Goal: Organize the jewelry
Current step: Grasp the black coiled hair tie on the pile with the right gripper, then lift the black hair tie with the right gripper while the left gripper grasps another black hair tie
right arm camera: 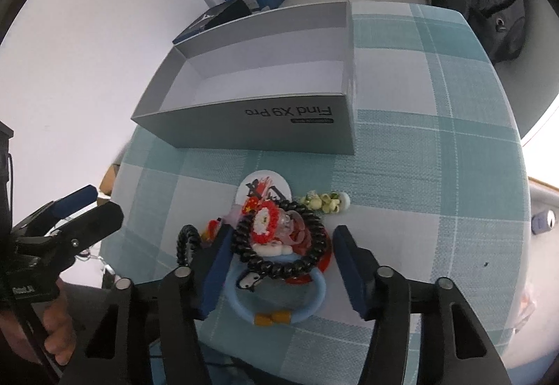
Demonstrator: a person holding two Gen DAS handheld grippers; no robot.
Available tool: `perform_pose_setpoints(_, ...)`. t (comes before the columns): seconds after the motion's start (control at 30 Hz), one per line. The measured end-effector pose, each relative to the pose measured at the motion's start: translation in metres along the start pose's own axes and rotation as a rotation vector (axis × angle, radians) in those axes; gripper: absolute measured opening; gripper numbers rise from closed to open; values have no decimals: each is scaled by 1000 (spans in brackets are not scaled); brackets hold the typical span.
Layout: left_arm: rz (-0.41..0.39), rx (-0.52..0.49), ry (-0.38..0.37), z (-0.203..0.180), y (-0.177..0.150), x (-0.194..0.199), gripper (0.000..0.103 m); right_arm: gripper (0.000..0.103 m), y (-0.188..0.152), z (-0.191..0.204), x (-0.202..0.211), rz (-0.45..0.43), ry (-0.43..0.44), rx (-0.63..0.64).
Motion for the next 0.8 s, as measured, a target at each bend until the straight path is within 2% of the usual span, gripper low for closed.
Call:
perform_pose_setpoints(0.33,7,-9,16,1,-2,-3,102,49,-4,-1,13,-18,49,-30)
perform_pose_setpoints(0.63,14,-23,27,-2,-4,-7,102,48,3,13,31,-85,77,19)
perform_pose_setpoints(0.8,12,-45,-21,-11,-9,-5,102,48,7,14,46,-133,93,11)
Point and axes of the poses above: each gripper's, at about its wrist camera, not at the fingertips, and x roughly against the way its jaws point, z to its left, y to its top, the point moved 10 cm from there along -x, roughly the way its jaws point, and after that the axes turned 11 degrees about y, right-handed, at the moved point
